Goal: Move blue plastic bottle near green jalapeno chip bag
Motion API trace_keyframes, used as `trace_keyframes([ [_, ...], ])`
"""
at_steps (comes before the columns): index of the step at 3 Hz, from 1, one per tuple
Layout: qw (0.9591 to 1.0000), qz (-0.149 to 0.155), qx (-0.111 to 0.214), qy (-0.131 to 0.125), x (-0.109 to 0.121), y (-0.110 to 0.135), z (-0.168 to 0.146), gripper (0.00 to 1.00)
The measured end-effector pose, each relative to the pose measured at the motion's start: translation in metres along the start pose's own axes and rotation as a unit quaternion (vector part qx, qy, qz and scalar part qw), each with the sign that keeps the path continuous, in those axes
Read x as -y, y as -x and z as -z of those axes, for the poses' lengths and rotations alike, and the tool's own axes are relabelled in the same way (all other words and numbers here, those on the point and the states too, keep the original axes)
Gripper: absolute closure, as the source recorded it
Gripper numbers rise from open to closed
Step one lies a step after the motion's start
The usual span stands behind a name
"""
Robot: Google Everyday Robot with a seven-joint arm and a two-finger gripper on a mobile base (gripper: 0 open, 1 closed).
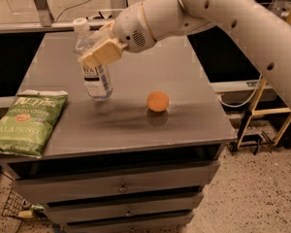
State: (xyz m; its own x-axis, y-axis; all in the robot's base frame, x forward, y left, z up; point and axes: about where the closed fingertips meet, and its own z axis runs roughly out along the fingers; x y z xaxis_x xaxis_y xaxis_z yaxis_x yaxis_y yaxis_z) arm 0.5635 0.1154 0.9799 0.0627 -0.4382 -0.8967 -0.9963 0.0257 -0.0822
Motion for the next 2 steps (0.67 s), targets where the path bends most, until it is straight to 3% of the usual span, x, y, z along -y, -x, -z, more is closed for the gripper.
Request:
trace_keyframes([
  [2,0.9975,0.013,0.040,0.058,-0.043,0.014,-0.045,1.00],
])
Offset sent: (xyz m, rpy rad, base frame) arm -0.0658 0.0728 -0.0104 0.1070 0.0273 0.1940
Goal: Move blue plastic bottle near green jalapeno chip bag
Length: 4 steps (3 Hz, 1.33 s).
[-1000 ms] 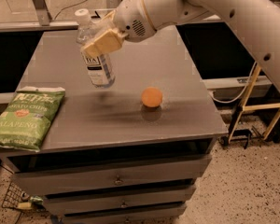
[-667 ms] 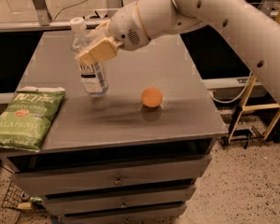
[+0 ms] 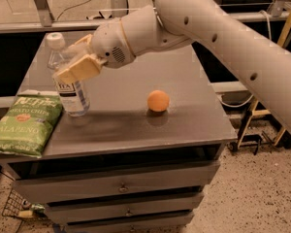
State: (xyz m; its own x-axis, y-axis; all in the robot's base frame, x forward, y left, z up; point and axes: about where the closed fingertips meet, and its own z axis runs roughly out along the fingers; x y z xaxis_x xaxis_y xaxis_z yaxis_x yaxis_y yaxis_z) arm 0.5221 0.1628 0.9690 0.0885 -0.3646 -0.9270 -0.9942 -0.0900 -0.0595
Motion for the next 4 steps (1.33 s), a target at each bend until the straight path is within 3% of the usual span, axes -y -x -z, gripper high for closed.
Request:
trace_keyframes([
  [3,0.9980,-0.009,0.033,0.054,-0.033,-0.007,-0.046,1.00],
  [4,0.9977,-0.009,0.035,0.058,-0.035,-0.008,-0.050,0.80],
])
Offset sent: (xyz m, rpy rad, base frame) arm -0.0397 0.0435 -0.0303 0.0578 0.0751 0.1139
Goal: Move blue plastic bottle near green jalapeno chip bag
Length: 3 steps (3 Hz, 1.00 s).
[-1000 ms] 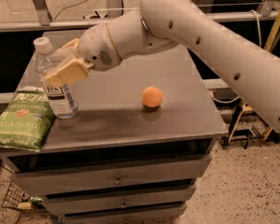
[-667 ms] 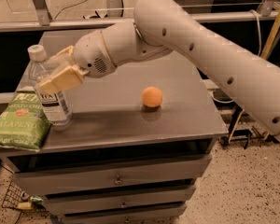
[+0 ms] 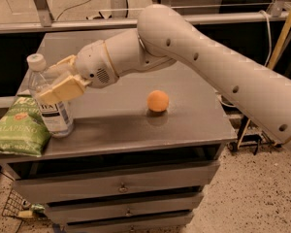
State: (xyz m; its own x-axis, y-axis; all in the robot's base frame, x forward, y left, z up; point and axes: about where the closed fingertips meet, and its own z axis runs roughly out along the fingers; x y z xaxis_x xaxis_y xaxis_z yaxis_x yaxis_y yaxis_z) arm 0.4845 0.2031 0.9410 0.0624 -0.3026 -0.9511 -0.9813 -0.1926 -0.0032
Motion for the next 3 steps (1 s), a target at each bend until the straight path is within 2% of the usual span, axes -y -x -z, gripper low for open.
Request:
trace_keyframes([
  [2,1.0000,0.001,0.000,0.004,-0.0022,0.0014,-0.0036,0.34],
  [3,1.0000,0.003,-0.001,0.007,-0.0039,0.0026,-0.0063,0.03],
])
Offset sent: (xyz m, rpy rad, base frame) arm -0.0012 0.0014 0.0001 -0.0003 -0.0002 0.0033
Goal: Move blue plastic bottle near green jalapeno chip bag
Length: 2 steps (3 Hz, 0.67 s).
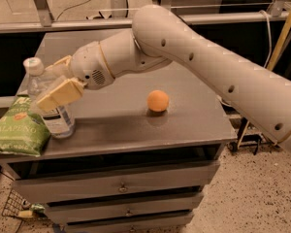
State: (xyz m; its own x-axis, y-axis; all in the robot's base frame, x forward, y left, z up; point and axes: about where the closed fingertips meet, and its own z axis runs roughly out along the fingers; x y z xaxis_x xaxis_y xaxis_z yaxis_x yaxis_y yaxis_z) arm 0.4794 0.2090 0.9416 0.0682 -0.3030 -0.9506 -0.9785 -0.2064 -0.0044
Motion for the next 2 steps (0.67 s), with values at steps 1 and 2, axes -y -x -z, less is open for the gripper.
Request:
trace_keyframes([
  [1,1.0000,0.000,0.000,0.001,-0.0006,0.0005,-0.0009,0.00],
  [2,1.0000,0.001,0.000,0.001,-0.0007,0.0005,-0.0010,0.00],
])
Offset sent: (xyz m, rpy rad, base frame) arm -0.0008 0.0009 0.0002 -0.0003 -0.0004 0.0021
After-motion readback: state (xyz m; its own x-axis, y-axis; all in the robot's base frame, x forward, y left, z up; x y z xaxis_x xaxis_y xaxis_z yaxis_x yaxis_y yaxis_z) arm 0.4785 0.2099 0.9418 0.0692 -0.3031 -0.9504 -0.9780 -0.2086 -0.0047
